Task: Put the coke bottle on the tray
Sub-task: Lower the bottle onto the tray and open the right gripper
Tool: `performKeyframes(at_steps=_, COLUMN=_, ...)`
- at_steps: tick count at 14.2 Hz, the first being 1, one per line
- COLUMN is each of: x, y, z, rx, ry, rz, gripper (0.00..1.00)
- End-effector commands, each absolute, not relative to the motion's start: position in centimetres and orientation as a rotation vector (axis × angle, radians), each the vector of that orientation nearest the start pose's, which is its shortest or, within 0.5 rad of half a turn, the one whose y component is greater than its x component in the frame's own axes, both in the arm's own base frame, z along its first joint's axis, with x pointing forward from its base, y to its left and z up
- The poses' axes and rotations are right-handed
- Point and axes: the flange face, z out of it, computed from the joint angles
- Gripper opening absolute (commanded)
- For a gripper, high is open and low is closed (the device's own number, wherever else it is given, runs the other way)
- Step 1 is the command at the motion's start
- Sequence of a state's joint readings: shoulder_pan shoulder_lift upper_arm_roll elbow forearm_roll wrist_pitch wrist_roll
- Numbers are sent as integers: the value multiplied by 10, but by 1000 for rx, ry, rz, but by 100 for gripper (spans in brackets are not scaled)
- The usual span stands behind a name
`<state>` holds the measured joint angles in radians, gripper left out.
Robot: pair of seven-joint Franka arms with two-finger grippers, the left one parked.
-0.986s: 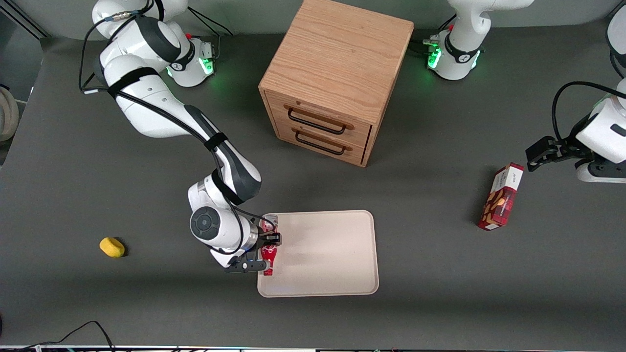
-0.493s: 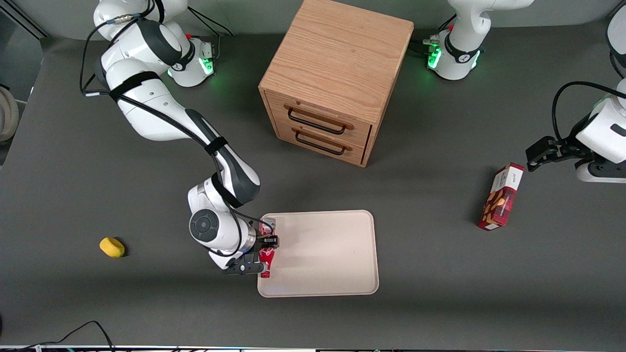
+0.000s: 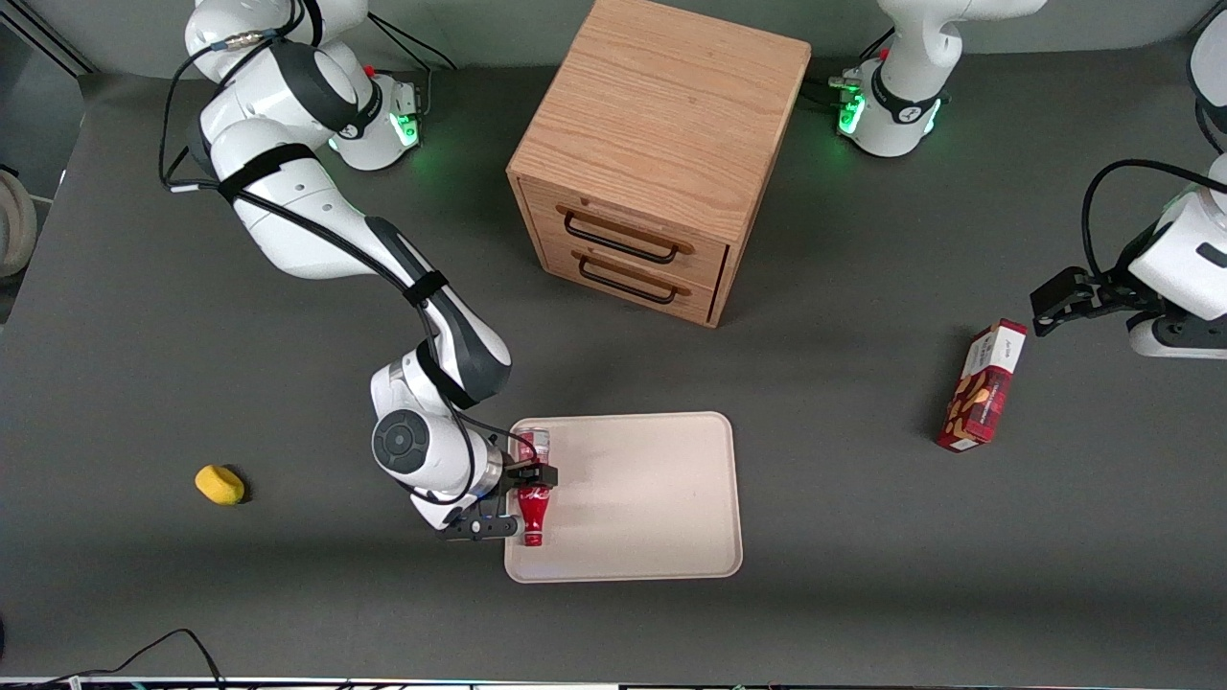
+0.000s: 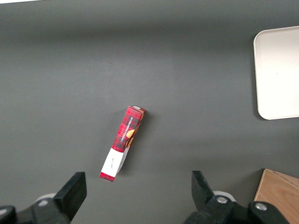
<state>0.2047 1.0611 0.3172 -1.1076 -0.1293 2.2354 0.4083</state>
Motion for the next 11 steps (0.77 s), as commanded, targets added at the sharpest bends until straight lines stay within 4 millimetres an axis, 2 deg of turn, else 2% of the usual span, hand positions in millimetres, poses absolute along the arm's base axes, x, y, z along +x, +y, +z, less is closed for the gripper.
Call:
performKeyframes(at_steps=1, x=718, y=315, z=188, rx=-2939, ry=-47, rz=-60, gripper=100)
performKeyframes(at_steps=6, x=716, y=320, z=188, rx=-2939, ry=-49, rz=-56, gripper=100)
performKeyframes(at_steps=11, x=717, y=321, z=202, rx=-2939, ry=-51, rz=-68, gripper=100)
